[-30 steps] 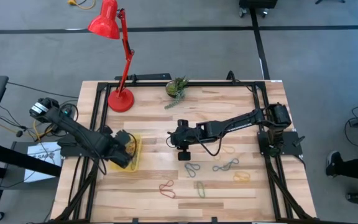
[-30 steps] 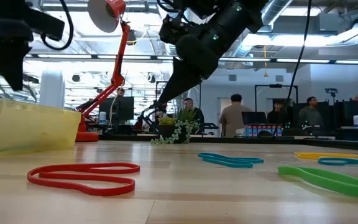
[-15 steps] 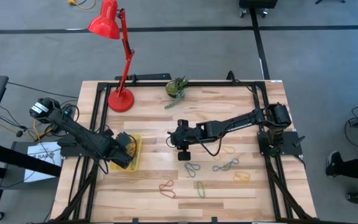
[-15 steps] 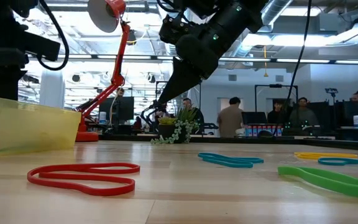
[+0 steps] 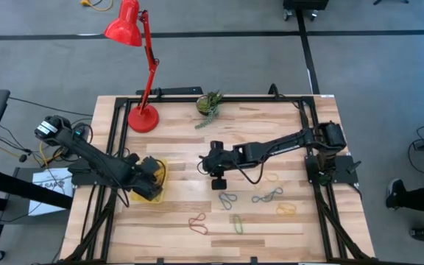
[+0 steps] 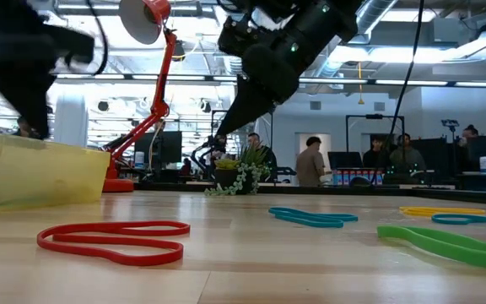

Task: Pick and place items into bin
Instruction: Put the yellow rubber band into the yellow bin

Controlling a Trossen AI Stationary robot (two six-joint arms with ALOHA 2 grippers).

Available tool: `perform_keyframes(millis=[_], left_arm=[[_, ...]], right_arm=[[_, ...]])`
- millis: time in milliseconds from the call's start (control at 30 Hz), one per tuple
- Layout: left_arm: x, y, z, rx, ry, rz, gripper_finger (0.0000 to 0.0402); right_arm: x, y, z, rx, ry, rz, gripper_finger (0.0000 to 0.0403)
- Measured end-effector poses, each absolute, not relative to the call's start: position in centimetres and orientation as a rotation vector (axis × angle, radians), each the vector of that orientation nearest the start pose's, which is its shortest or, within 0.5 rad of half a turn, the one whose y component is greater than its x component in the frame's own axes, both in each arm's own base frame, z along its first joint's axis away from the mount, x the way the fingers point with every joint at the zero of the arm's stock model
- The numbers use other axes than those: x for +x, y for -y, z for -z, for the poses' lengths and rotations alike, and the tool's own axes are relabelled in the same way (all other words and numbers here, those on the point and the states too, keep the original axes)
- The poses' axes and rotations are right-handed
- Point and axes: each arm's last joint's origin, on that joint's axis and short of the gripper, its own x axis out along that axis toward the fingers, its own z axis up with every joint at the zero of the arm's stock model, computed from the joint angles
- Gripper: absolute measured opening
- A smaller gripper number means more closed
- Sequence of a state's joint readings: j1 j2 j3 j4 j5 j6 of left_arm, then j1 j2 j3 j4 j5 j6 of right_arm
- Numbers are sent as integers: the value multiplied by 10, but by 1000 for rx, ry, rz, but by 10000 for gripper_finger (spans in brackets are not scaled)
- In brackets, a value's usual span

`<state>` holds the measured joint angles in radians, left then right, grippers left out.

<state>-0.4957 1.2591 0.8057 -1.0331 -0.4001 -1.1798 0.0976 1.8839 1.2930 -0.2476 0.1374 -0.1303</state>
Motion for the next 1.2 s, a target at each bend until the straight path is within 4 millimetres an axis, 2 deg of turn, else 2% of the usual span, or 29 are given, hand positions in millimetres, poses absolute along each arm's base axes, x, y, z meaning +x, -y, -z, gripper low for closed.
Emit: perform_keyframes(millis=[167,300,567,700,800,933,1033,1200], left_arm=[[192,88,-241,-260,-1002,-586,87],[203,92,-260,-214,-884,-532,87],[226,102,-266,-164,-711,-447,87],[245,112,-260,-134,-662,-382,87],[264,119,-252,-130,-638,-296,87],[288,119,-239,-161,-619,-227,87],[301,112,-227,-155,-648,-207,87],[316,97,-207,-134,-706,-227,87]], right_arm=[[385,-30,-216,-216,-887,-9,87],[360,-29,-237,-179,-977,2,87],[300,-44,-266,-83,-1183,-50,87],[270,-59,-259,-36,-1225,-180,87],[246,-66,-249,41,-1224,-185,87],[213,-72,-235,165,-1218,-80,87],[189,-75,-224,237,-1195,67,87],[161,-78,-199,243,-1133,283,87]])
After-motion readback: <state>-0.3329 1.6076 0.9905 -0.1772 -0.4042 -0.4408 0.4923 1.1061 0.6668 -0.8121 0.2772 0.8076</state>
